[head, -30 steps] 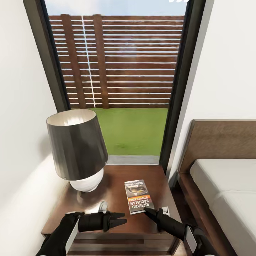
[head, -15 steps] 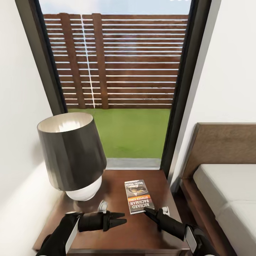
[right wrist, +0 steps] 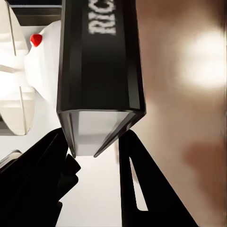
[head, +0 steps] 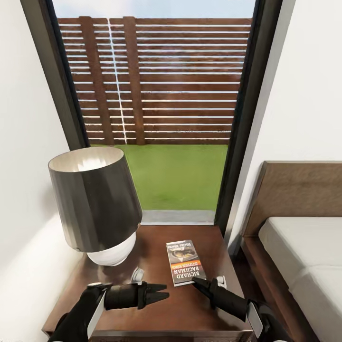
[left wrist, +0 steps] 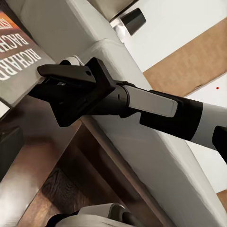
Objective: In the bedroom, move the book from the bed onto either nightstand, and place the two sandals side by side next to the bed.
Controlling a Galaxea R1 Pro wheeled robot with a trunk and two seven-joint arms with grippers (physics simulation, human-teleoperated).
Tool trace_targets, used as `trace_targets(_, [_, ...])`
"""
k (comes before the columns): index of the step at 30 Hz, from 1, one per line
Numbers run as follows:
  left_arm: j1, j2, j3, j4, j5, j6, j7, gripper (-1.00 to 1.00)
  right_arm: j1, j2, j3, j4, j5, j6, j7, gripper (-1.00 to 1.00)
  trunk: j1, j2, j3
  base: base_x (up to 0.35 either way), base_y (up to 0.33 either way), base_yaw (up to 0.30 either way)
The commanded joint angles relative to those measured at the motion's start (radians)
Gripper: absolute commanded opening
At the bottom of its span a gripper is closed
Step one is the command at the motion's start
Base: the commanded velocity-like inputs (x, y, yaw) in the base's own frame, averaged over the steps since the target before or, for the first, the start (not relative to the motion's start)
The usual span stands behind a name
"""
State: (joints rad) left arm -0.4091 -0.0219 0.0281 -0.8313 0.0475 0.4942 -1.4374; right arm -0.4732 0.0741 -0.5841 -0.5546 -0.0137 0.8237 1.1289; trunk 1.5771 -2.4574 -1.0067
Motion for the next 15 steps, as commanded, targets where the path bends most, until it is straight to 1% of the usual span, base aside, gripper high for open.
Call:
trace_targets(1, [0.0,-0.001,0.003,0.0,-0.002,0.011,-0.004,1.0,-0.001,0.001,-0.006,-0.001,-0.002,0.01,0.002,-1.0,0.004,-0.008,-0.004,0.0,0.0,0.0])
trace_targets(6, [0.0,-0.001,0.003,0.0,-0.002,0.011,-0.004,1.0,-0.001,0.001,-0.005,-0.001,-0.002,0.009,0.002,-1.0,0.023,-0.043,-0.02,0.0,0.0,0.0])
trace_targets(15, [0.0,-0.001,0.003,0.0,-0.001,0.011,-0.005,1.0,-0.001,0.001,-0.005,-0.001,-0.002,0.009,0.002,-1.0,0.027,-0.045,-0.055,0.0,0.0,0.0])
